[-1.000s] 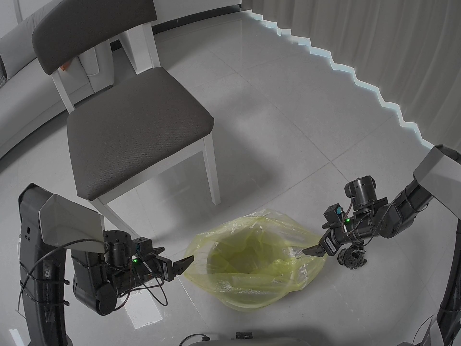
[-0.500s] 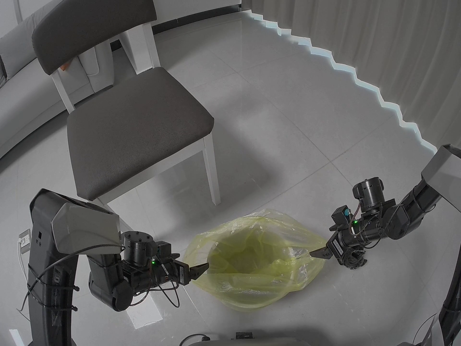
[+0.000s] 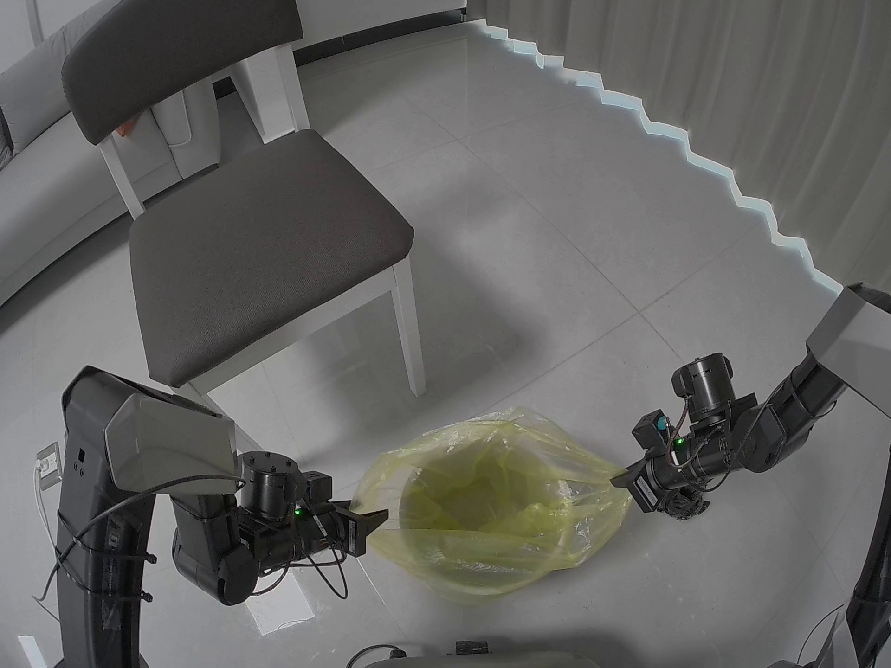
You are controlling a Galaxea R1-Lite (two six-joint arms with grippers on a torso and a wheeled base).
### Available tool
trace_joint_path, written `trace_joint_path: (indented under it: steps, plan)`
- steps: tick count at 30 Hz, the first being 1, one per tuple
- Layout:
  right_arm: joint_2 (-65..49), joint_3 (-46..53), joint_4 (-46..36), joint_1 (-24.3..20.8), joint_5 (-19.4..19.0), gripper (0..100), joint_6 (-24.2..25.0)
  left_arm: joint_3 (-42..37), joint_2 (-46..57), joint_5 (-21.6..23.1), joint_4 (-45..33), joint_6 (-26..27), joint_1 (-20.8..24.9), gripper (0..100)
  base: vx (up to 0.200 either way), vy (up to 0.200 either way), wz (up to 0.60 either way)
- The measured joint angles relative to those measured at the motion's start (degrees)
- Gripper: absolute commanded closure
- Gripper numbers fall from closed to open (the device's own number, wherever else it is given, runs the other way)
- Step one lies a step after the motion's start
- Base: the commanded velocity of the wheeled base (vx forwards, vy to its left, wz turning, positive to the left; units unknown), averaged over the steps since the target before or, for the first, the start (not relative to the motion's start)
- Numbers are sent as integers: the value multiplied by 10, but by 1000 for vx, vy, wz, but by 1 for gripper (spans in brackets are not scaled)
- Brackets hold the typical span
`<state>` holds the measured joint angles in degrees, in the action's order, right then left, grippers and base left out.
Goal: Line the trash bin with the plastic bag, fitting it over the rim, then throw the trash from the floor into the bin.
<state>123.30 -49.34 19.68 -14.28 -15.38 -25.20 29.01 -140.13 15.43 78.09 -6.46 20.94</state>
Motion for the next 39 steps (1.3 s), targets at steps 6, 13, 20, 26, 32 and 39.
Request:
trace_joint_path:
  steps: [6,13,20,26,32,39]
  plan:
    - [11,5,-2,-2,1,100,-1,-20,-1,0,-3,2,-8,100,0,0,0]
    - [56,-16,0,0,3,100,-2,-13,-10,0,-7,16,-16,100,0,0,0]
    - [111,-72,-6,1,15,100,-3,11,-26,0,-29,24,-17,100,0,0,0]
    - [148,-128,-58,-1,19,100,-4,22,-37,0,-36,36,-19,100,0,0,0]
    - [165,-163,-99,-3,32,100,-14,18,-40,0,-38,64,-23,100,0,0,0]
    - [175,-182,-110,-5,37,100,-17,22,-42,0,-43,85,-26,100,0,0,0]
